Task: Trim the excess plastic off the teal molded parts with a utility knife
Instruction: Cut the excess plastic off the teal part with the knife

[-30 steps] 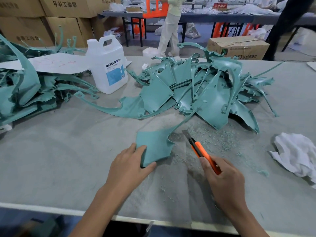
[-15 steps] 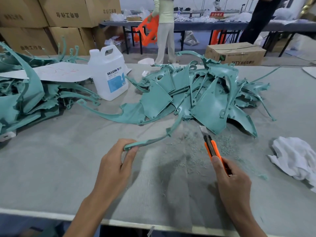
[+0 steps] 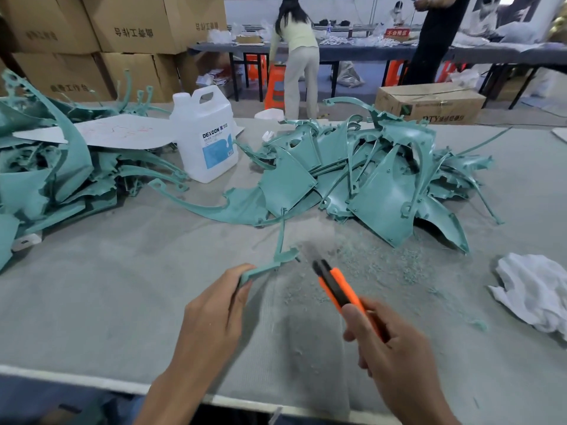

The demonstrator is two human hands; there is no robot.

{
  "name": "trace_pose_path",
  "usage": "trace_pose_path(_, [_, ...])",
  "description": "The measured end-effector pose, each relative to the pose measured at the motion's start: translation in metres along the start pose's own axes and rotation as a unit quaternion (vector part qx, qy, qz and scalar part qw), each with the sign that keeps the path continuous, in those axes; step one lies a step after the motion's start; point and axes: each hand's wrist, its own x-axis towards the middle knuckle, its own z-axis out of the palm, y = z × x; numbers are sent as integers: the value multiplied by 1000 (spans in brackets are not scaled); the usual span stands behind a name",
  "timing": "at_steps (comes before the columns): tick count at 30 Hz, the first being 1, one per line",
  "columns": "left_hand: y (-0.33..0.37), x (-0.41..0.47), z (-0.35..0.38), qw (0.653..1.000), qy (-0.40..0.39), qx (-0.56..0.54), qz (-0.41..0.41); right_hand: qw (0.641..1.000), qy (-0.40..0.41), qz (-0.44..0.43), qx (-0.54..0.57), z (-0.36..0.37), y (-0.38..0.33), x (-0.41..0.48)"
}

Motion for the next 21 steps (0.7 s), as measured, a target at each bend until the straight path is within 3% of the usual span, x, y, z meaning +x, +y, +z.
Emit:
trace_pose_path(4, [5, 1, -1, 1000, 19, -4, -2, 998, -58, -8, -33, 6, -10, -2])
trace_pose_path(8, [8, -3, -2, 1000, 17, -8, -12, 995, -20, 0, -93, -3, -10, 11])
trace_pose_path(15, [14, -1, 2, 999, 38, -9, -21, 997, -23, -16, -79, 2, -18, 6])
trace_pose_path(21, [14, 1, 9, 998, 26, -18, -45, 997, 36, -8, -67, -3, -20, 12])
